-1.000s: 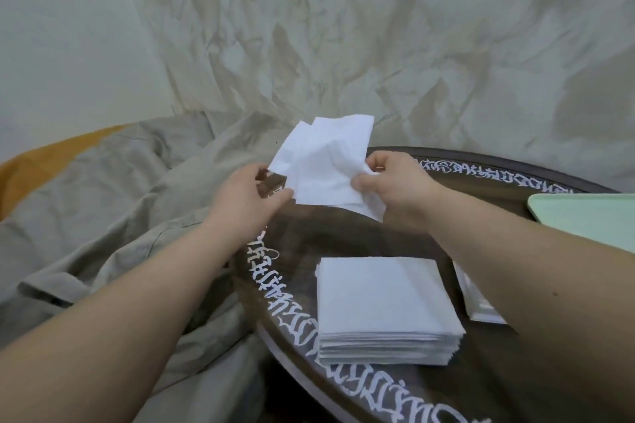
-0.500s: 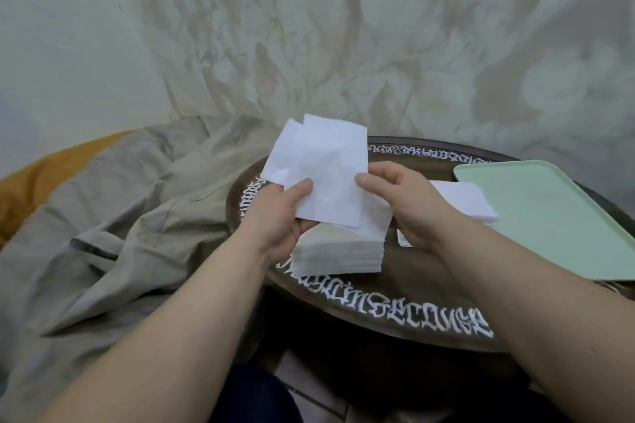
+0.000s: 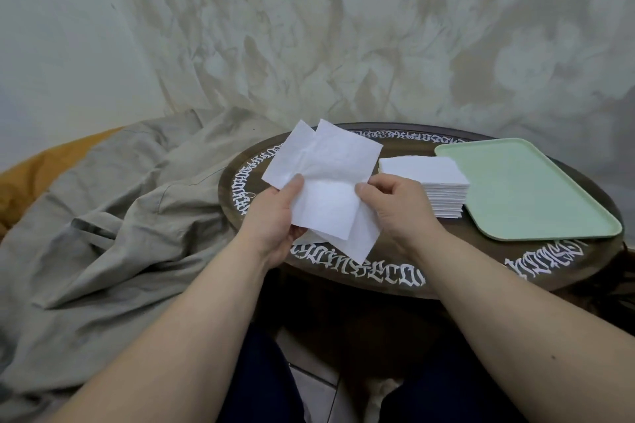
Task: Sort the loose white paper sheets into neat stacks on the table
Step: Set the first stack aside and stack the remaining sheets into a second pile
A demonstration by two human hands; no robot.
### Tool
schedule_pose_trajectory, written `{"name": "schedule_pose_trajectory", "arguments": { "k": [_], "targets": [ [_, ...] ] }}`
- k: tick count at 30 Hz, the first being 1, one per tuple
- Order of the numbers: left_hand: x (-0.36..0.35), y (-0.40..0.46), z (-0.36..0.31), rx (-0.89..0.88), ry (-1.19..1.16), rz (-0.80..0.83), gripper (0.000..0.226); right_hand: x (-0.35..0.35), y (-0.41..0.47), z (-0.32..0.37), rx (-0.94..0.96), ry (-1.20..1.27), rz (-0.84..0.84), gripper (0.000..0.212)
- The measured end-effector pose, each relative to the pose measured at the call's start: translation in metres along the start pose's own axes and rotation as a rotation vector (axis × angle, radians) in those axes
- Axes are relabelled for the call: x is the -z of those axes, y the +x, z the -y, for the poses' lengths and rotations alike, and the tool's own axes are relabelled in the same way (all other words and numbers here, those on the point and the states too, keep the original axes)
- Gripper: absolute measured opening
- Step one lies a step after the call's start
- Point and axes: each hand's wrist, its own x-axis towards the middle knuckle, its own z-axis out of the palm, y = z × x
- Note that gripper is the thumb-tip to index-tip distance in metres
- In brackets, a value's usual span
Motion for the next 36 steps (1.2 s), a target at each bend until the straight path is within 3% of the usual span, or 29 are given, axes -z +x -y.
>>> {"name": "schedule_pose_trajectory", "arguments": {
  "k": [4, 8, 13, 18, 22, 25, 29, 32, 36],
  "targets": [
    [-0.001, 0.002, -0.004, 0.004, 0.020, 0.002, 0.016, 0.001, 0.002, 0.004, 0.085, -0.063, 0.018, 0.010],
    [-0.003, 0.007, -0.007, 0.016, -0.028, 0.035, 0.021, -0.001, 0.013, 0.011, 0.169, -0.153, -0.097, 0.014],
    [-0.002, 0.018, -0.009, 0.010, -0.180, 0.001, 0.025, -0.010, 0.021, 0.012, 0.210, -0.205, -0.131, 0.012],
    [0.002, 0.032, -0.011, 0.010, -0.373, -0.081, 0.029, -0.018, 0.022, 0.009, 0.116, -0.342, 0.064, 0.024],
    [0.004, 0.036, -0.009, 0.021, -0.423, -0.087, 0.025, -0.020, 0.021, 0.008, -0.015, -0.328, 0.096, 0.040],
    [0.007, 0.039, -0.009, 0.026, -0.378, -0.082, 0.023, -0.023, 0.023, 0.011, -0.043, -0.258, 0.126, 0.022],
    [0.012, 0.042, -0.018, -0.006, -0.297, -0.084, 0.024, -0.024, 0.034, 0.016, -0.048, -0.082, 0.023, 0.006],
    [0.023, 0.046, -0.030, -0.104, -0.173, -0.244, 0.017, -0.017, 0.043, 0.020, -0.051, -0.173, 0.035, 0.010],
    [0.048, 0.050, -0.047, -0.222, -0.062, -0.438, 0.023, -0.006, 0.055, 0.014, -0.077, -0.579, 0.145, 0.025]
  ]
}}
